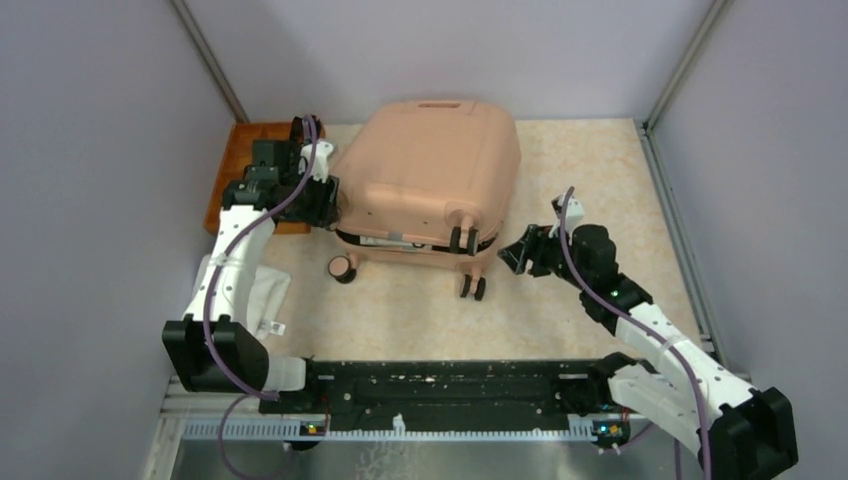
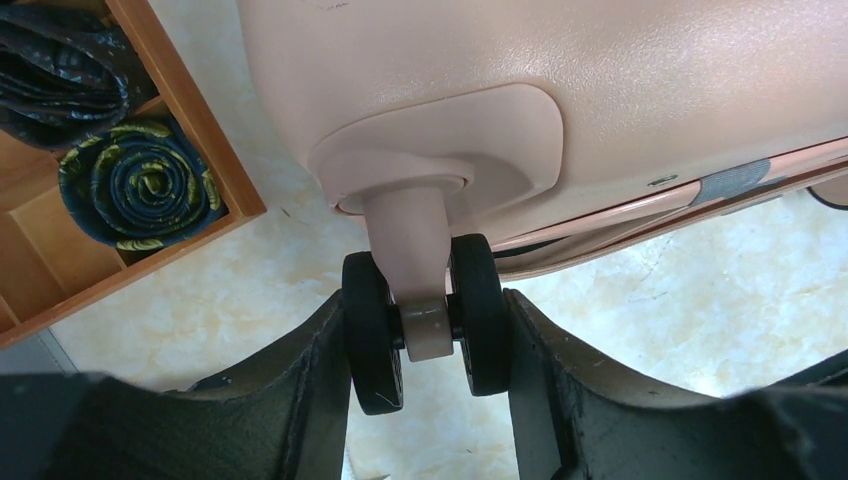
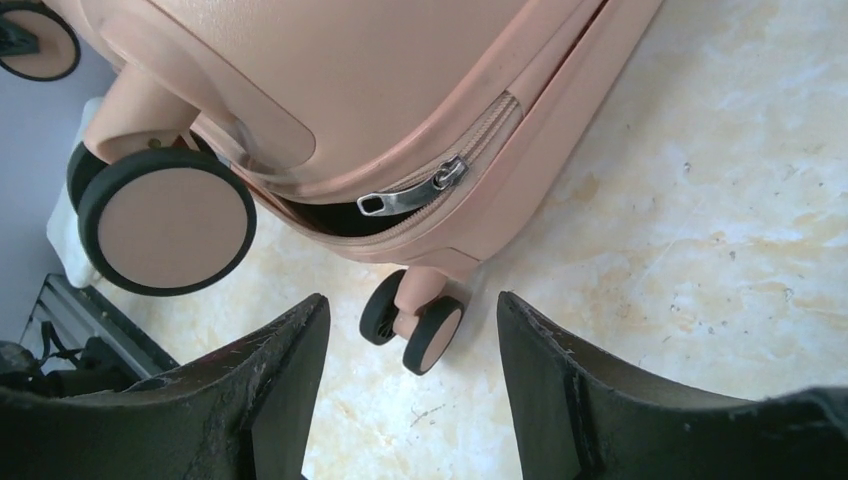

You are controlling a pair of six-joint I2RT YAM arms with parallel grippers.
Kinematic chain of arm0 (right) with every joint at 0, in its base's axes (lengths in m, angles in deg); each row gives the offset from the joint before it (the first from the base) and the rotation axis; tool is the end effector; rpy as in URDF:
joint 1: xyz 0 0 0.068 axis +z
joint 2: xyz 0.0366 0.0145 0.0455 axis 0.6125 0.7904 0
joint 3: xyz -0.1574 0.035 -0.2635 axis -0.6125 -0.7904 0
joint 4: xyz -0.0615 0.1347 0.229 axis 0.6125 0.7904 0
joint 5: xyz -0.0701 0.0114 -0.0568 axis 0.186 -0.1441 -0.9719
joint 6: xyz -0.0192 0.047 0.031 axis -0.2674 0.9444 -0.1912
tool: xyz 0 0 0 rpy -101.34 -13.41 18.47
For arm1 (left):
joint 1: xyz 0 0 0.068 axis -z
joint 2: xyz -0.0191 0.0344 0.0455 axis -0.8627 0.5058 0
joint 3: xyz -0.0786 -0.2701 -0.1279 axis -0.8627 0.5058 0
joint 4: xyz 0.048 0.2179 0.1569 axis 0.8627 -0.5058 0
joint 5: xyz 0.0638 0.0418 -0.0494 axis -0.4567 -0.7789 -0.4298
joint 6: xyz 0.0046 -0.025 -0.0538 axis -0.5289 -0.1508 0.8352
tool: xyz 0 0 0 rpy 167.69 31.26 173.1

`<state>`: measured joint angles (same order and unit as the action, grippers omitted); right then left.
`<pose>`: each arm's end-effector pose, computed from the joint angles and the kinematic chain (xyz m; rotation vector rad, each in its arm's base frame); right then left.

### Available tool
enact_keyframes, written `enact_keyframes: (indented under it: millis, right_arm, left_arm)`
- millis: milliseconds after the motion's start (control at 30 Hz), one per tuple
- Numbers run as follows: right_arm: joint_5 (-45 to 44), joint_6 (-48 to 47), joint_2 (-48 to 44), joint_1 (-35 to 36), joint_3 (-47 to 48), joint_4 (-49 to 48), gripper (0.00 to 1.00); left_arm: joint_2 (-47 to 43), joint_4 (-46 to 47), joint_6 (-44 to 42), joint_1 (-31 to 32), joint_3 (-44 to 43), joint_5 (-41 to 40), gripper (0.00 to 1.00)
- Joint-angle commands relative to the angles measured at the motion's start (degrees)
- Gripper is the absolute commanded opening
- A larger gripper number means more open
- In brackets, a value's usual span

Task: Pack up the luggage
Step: Zip the luggage at the center of the board.

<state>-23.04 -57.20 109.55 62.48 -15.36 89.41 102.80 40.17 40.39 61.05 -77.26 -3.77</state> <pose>0.1708 0.0891 0.2744 -0.1100 2.0079 0.8051 0.2887 -0.0212 0.3697 0.5359 2.3380 -0.2649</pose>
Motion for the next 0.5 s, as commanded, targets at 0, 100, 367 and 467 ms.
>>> enact_keyframes:
  millis: [0, 100, 367, 467]
  right_arm:
    - [-5.09, 1.46, 0.95, 3.23, -0.97, -5.29, 0.62]
    - [-8.64, 2.26, 1.40, 5.42, -2.23, -7.58, 0.62]
    - [-11.97, 5.75, 3.05, 6.66, -4.72, -14.48, 0.59]
    - [-12.42, 5.96, 4.20, 6.62, -3.54, -12.65, 0.54]
  left_arm:
    - [-3.26, 4.19, 0.02, 4.44, -9.71, 12.48, 0.00]
    - [-3.17, 3.05, 1.16, 6.02, -10.72, 13.07, 0.00]
    - [-2.98, 1.58, 2.66, 7.01, -14.57, 12.28, 0.00]
    - [-2.32, 0.68, 2.99, 7.01, -17.29, 12.48, 0.00]
